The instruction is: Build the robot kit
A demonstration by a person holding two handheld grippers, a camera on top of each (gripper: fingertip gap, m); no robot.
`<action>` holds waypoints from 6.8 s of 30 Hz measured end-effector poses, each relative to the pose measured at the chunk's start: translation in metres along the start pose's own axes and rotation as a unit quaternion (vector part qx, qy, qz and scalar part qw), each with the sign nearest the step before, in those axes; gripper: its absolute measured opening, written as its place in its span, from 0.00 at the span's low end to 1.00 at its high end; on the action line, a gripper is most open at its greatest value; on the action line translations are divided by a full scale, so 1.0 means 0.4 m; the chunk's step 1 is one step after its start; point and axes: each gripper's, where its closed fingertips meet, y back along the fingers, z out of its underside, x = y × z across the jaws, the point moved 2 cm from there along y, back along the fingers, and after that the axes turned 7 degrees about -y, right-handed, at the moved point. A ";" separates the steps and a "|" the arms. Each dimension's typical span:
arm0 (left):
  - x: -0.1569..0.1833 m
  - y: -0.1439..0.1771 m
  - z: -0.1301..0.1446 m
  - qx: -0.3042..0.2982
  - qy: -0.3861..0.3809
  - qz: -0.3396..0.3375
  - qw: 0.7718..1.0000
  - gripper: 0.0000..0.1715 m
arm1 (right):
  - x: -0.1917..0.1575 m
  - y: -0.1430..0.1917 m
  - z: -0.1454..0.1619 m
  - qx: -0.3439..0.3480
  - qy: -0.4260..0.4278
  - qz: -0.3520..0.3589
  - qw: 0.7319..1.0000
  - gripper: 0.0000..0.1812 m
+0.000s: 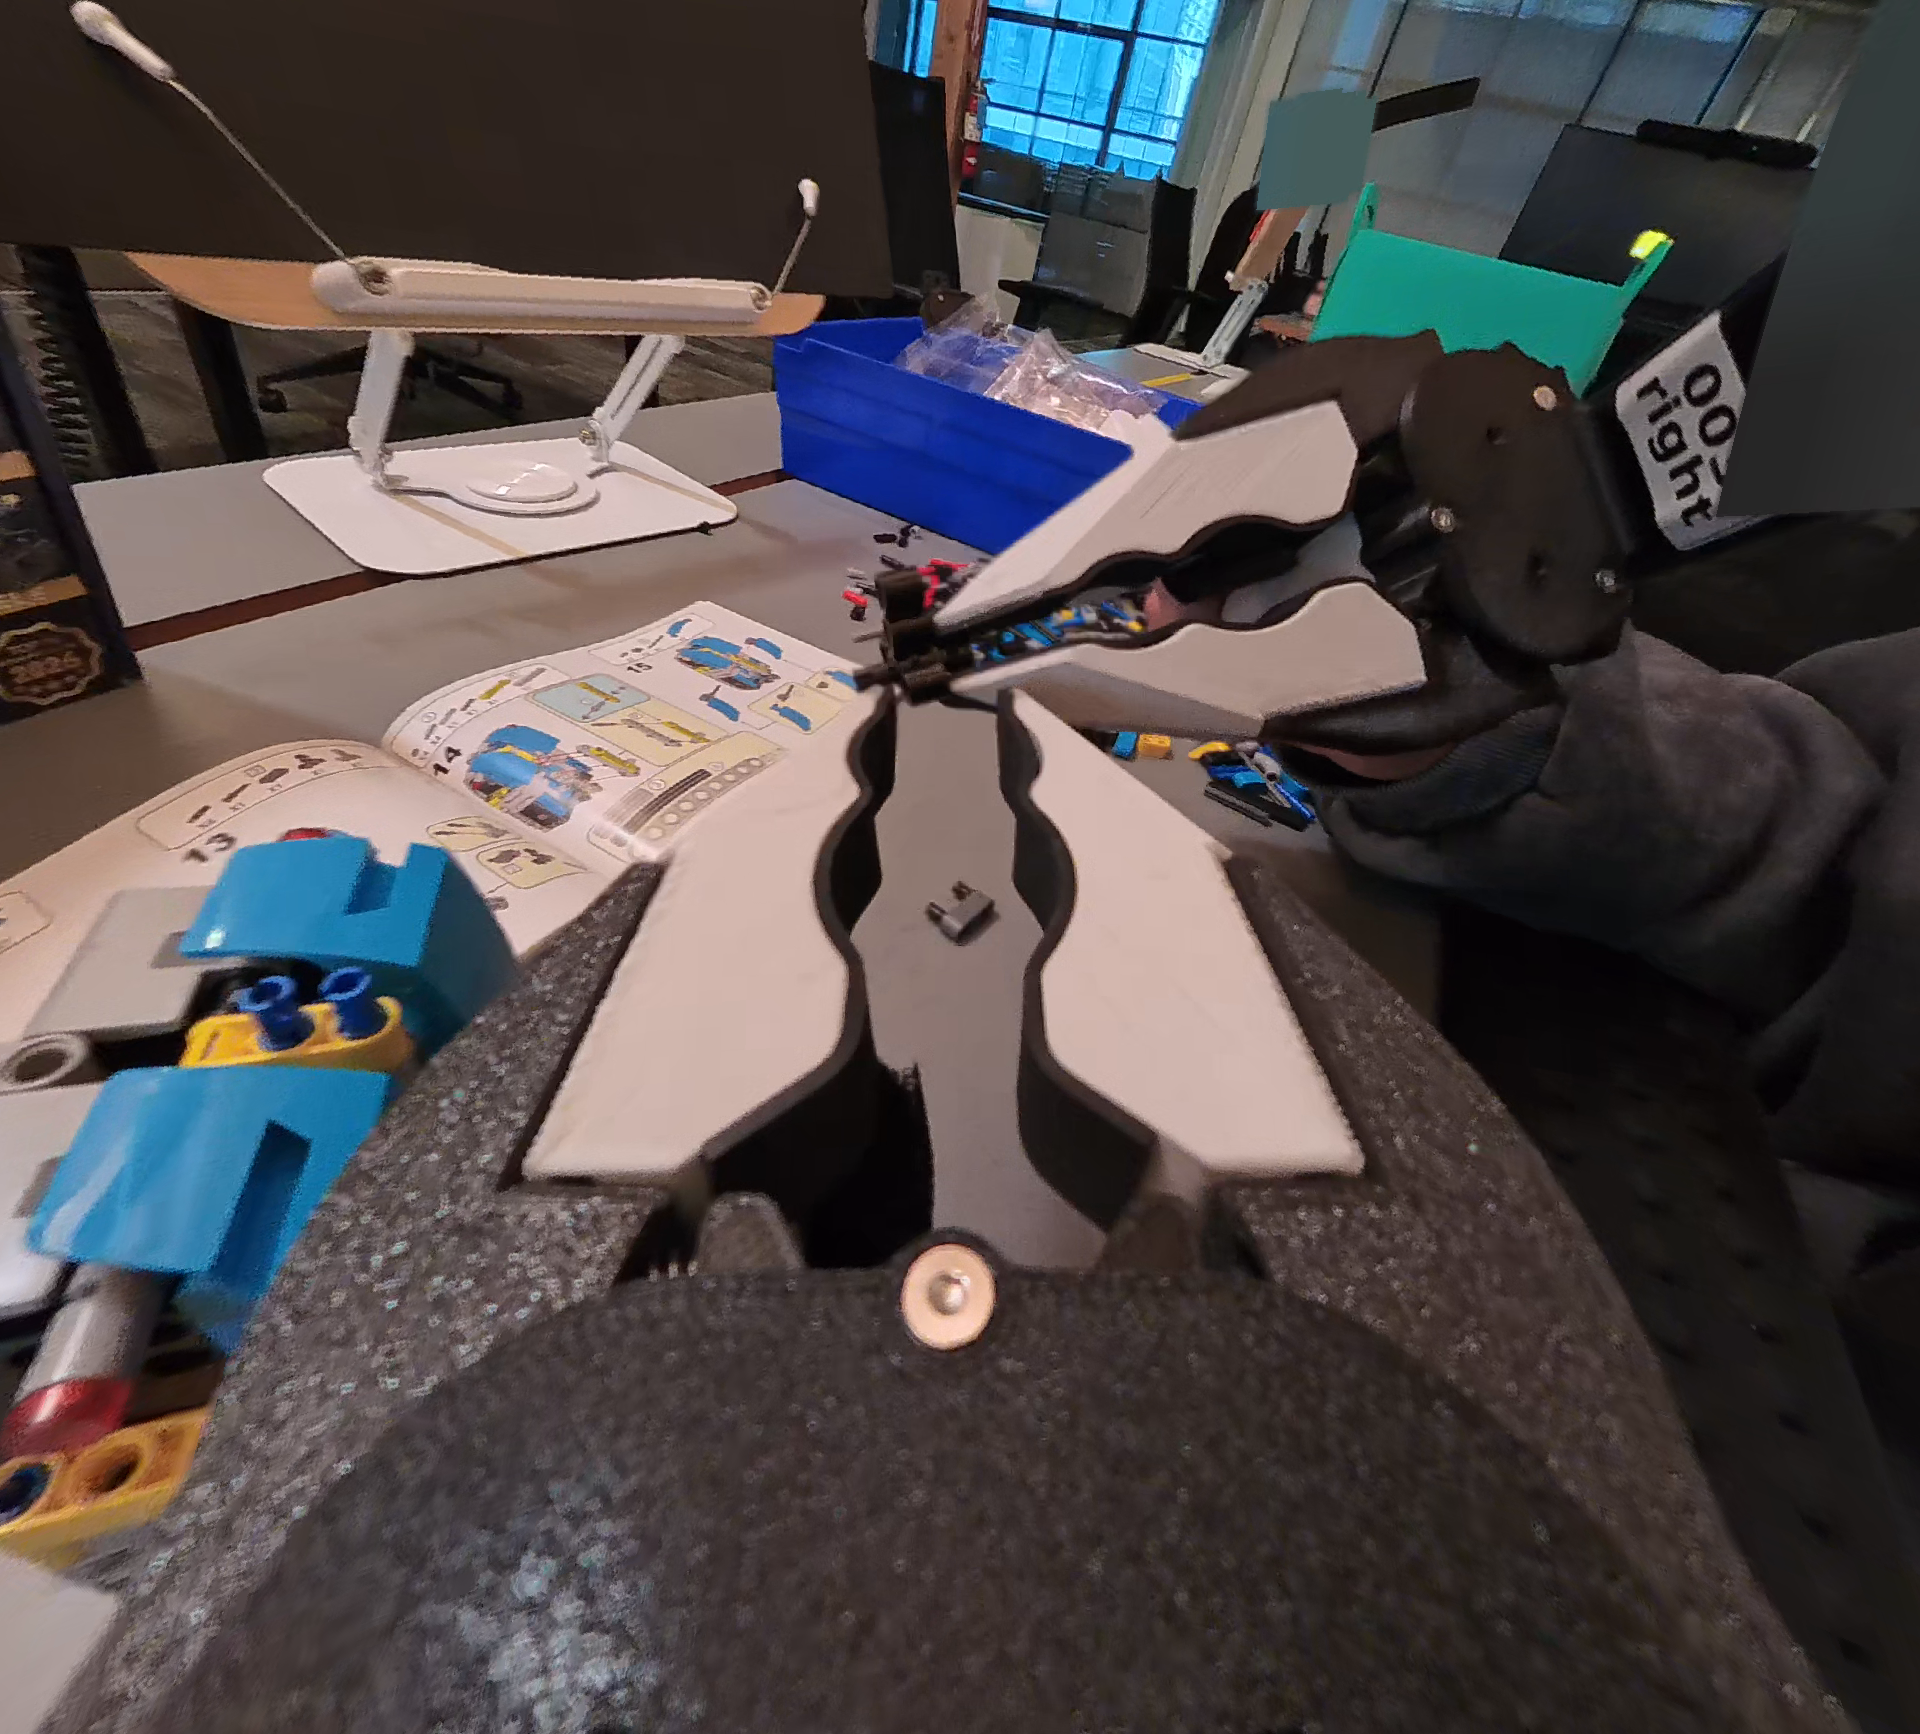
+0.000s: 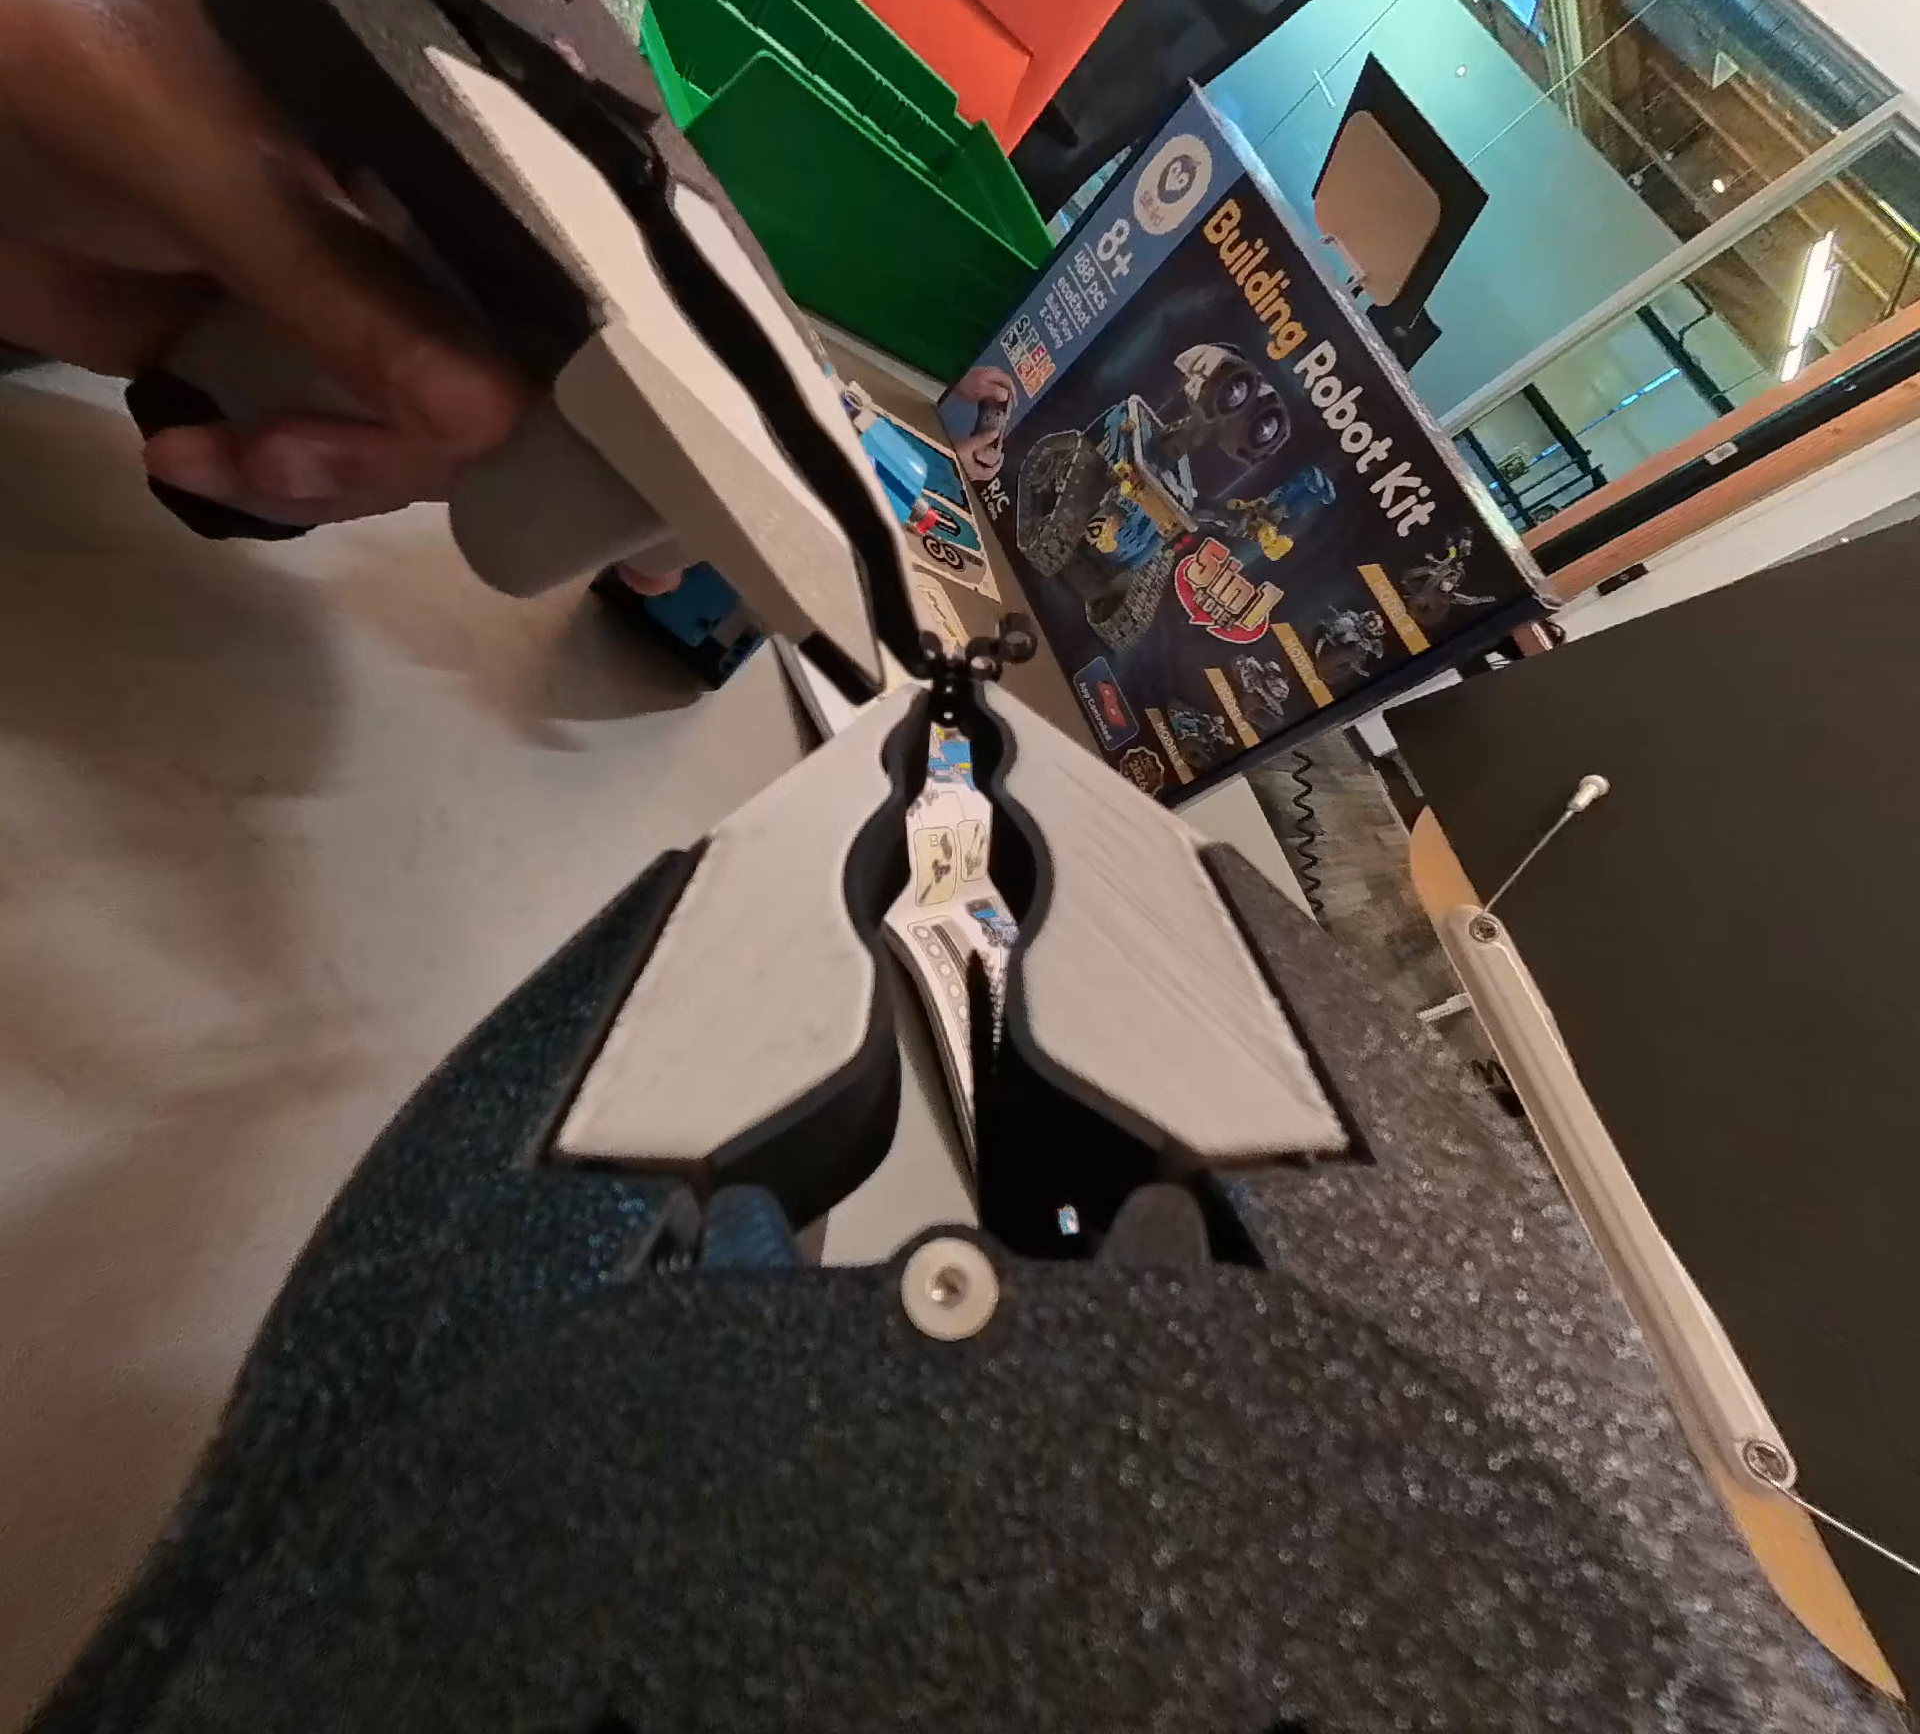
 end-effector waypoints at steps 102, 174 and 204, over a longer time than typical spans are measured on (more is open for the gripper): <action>0.130 0.031 -0.051 0.074 -0.101 0.146 0.981 0.15 | -0.022 0.115 -0.090 0.159 -0.336 -0.364 0.854 0.05; 0.101 -0.036 0.202 -0.207 -0.174 0.113 0.956 0.05 | -0.127 0.057 0.114 -0.081 -0.213 -0.369 0.901 0.04; 0.088 -0.040 0.168 -0.173 -0.068 0.113 0.976 0.13 | -0.045 0.138 0.192 -0.199 -0.218 -0.348 0.890 0.04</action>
